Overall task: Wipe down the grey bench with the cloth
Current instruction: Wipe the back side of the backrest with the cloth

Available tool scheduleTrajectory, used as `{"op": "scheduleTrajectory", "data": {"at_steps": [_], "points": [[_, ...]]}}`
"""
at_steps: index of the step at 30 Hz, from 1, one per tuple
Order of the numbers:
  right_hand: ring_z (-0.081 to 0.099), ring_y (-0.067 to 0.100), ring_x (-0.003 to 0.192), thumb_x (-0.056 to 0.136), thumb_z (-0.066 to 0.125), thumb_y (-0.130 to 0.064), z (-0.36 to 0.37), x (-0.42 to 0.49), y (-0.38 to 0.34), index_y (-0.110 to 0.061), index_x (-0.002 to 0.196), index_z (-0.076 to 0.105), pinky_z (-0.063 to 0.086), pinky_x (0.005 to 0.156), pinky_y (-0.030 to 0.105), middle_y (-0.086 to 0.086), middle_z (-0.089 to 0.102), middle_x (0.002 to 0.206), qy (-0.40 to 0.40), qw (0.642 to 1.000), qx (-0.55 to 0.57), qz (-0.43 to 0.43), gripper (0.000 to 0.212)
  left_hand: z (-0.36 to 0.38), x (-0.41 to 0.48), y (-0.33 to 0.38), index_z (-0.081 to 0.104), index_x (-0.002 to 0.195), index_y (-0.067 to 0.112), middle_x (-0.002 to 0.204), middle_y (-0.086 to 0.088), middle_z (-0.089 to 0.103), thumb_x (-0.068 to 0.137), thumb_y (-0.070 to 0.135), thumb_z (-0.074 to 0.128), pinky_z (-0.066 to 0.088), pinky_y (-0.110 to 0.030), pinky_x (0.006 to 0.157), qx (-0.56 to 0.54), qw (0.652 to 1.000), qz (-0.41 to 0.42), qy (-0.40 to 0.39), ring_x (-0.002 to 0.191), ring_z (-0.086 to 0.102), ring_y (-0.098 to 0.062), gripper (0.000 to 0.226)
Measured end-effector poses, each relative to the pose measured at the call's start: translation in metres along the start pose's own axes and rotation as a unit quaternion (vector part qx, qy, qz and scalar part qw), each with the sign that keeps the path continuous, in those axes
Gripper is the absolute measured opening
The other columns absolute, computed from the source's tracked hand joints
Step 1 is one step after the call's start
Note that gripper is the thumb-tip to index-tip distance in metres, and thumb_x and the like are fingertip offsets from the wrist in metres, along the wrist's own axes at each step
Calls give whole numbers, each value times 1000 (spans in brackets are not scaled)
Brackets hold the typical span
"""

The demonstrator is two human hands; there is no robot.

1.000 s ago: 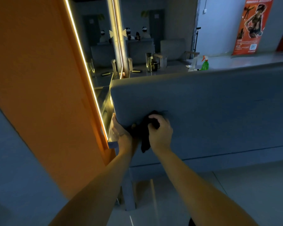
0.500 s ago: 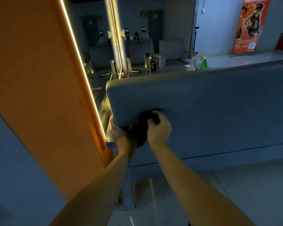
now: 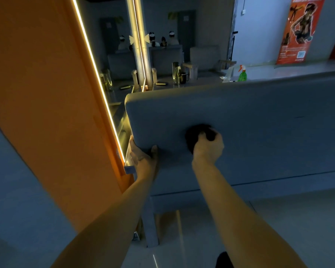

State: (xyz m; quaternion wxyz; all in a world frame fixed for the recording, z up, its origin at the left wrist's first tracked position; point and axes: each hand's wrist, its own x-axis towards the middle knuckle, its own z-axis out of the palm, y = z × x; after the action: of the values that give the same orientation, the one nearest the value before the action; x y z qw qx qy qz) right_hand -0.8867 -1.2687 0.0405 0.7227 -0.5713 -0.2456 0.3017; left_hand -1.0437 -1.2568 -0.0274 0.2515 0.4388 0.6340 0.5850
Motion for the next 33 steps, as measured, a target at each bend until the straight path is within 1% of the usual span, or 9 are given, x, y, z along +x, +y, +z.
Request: {"op": "scheduleTrajectory", "data": {"at_steps": [2,5,10,14,19,22,24,27,33], "points": [[64,18,103,100,60,-11,21,-22,8,-14,121,69,54,88,31,4,70,117,-39,999,-5,1,24,0,4,-7,21,154,29,154,-9,39,84,61,59,40,-43,110,20,995,-86,-52,137,42,-28,86],[67,19,101,99,59,-9,35,-37,12,-16,116,72,58,91,39,0,70,108,-85,996,-1,5,22,-1,2,-3,45,143,-5,141,-20,55,103,31,50,46,-32,96,86,983,-127,-102,129,53,-34,54],[66,17,96,96,62,-11,2,-22,8,-20,105,73,58,92,41,-5,70,100,-186,975,-104,-70,18,0,-5,2,11,153,47,153,-7,37,89,56,65,40,-50,110,5,1000,17,11,137,40,-30,84],[63,13,100,99,59,-11,-22,4,-8,-16,120,67,55,95,35,-7,65,107,-37,996,-37,-76,23,-3,-9,6,4,147,55,159,-3,28,82,55,66,34,-62,113,9,997,66,26,144,30,-32,89],[63,21,108,98,63,-9,10,-22,-1,-9,124,68,43,87,18,8,69,119,-67,993,-60,-70,26,3,4,-10,18,157,29,156,-9,37,83,65,51,39,-45,110,58,998,-15,-7,137,40,-29,88],[61,13,94,96,64,-7,27,-43,12,-9,114,70,52,91,27,-1,67,101,-120,991,-39,-53,19,6,12,-21,42,147,3,143,-15,53,91,67,40,44,-42,108,77,988,-123,-53,131,51,-35,85],[61,10,87,95,66,-8,22,-38,17,-11,106,71,57,90,35,-8,64,93,-154,985,-47,-57,13,6,9,-18,33,151,22,145,-11,51,78,85,45,41,-44,111,60,989,-127,-45,132,49,-32,97],[62,6,89,95,67,-13,-1,-23,17,-18,102,66,56,91,35,-9,65,97,-163,976,-85,-117,9,3,-3,-11,8,151,43,150,-1,34,82,61,59,33,-44,113,29,999,5,25,138,34,-25,88],[51,15,105,100,63,-14,-5,10,4,-12,131,49,47,93,24,2,43,124,-17,986,-5,-168,34,1,-7,-2,4,155,41,161,-6,22,88,55,65,28,-56,118,9,999,40,19,146,24,-33,92]]}}
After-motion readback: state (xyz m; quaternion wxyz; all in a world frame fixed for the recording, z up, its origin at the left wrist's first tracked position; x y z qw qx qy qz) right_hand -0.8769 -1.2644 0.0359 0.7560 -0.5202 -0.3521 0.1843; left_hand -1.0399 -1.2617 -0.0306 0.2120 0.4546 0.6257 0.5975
